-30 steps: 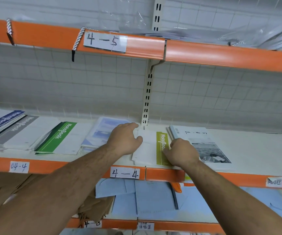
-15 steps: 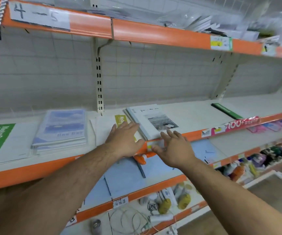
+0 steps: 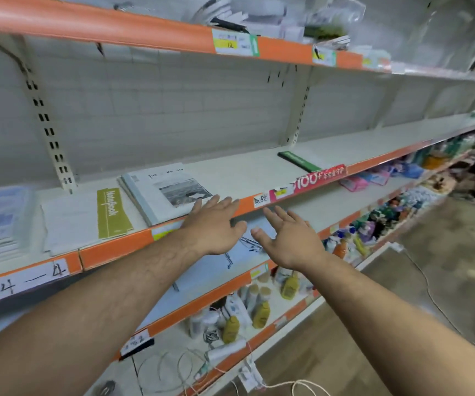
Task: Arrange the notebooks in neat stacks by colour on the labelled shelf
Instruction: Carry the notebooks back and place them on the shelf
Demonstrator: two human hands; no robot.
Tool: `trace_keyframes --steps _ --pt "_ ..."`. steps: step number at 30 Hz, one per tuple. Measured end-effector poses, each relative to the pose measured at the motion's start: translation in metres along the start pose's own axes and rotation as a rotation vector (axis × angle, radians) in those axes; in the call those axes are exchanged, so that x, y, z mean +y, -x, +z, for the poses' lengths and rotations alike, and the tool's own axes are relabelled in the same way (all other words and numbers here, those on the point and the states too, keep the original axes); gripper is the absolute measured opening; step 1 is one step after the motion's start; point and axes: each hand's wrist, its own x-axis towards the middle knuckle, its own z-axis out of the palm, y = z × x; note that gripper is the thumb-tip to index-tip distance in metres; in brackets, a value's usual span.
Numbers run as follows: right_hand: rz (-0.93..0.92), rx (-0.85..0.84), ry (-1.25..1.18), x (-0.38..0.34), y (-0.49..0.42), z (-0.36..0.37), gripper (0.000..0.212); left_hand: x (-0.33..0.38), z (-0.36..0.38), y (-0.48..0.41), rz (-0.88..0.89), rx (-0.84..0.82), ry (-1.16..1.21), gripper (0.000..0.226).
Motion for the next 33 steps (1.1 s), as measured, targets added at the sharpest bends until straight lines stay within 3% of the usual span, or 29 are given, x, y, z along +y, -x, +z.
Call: trace_keyframes --steps 14,33 --pt "-0.026 0.024 -0.027 0.179 -0.057 -0.045 0.073 0.138 0.027 -0.124 -0.037 -0.007 -0.007 0.066" --pt "0.015 0.061 -0.040 0.262 -0.235 -0.048 0.073 0.138 0.037 -0.340 0.049 -0.035 -0.028 0.064"
